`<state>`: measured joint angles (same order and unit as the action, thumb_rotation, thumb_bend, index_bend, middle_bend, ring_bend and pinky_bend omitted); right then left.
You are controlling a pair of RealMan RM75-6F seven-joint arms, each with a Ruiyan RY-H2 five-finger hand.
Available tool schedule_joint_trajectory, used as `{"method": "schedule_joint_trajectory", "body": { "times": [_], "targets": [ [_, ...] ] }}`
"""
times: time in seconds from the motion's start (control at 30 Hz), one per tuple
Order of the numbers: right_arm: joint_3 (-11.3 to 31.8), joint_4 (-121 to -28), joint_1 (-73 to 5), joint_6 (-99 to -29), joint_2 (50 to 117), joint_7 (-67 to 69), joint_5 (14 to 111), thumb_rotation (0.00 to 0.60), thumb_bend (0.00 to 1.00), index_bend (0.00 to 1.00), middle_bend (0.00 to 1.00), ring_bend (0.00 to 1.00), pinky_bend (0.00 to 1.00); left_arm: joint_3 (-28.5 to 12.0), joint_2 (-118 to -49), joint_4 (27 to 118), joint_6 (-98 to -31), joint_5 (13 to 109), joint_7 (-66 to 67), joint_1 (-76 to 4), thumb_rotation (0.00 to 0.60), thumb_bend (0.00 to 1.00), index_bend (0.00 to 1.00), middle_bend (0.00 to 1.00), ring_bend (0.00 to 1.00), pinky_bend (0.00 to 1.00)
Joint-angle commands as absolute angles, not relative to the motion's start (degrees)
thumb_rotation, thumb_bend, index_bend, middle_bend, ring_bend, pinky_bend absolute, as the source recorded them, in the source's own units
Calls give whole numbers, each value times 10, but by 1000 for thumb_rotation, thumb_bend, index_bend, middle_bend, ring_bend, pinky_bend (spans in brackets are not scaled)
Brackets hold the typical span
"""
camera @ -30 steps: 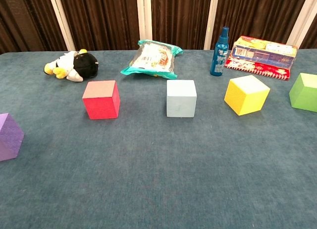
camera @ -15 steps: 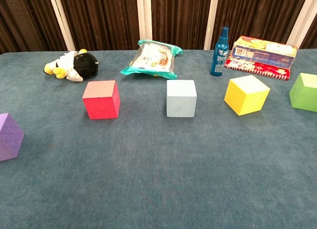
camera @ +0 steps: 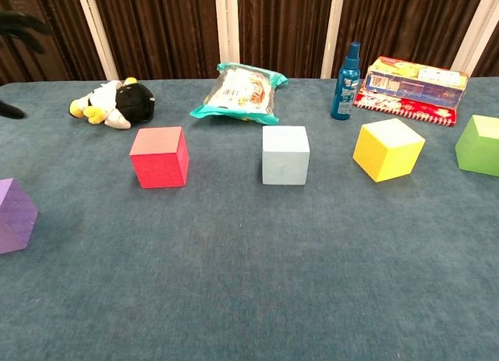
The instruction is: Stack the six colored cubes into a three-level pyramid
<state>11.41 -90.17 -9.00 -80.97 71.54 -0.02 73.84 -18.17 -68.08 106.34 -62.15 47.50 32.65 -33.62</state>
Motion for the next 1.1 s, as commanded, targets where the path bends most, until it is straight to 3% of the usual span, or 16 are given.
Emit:
{"method": "schedule_joint_trajectory", "body": {
  "times": [0.03, 0.13, 0.43, 1.1],
  "targets": [
    [116, -902, -88, -807, 712, 8, 734, 600, 284, 0, 0, 0, 0, -186, -710, 1037, -619, 451, 354, -369, 600, 80, 51, 130, 46, 114],
    [115, -905, -87, -807, 708, 12, 736, 600, 284, 0, 0, 0, 0, -195, -723, 1010, -609, 424, 401, -416, 600, 80, 47, 130, 46, 114],
    [116, -909, -87, -802, 706, 17, 730, 600, 285, 0, 0, 0, 0, -170, -746, 987, -587, 299, 473, -485, 600, 79, 43, 229, 47, 114],
    [114, -915, -88, -793, 703, 23, 726, 600, 284, 0, 0, 0, 0, -129, -819, 916, -568, 266, 462, -547, 600, 79, 49, 232, 46, 114]
  ]
}}
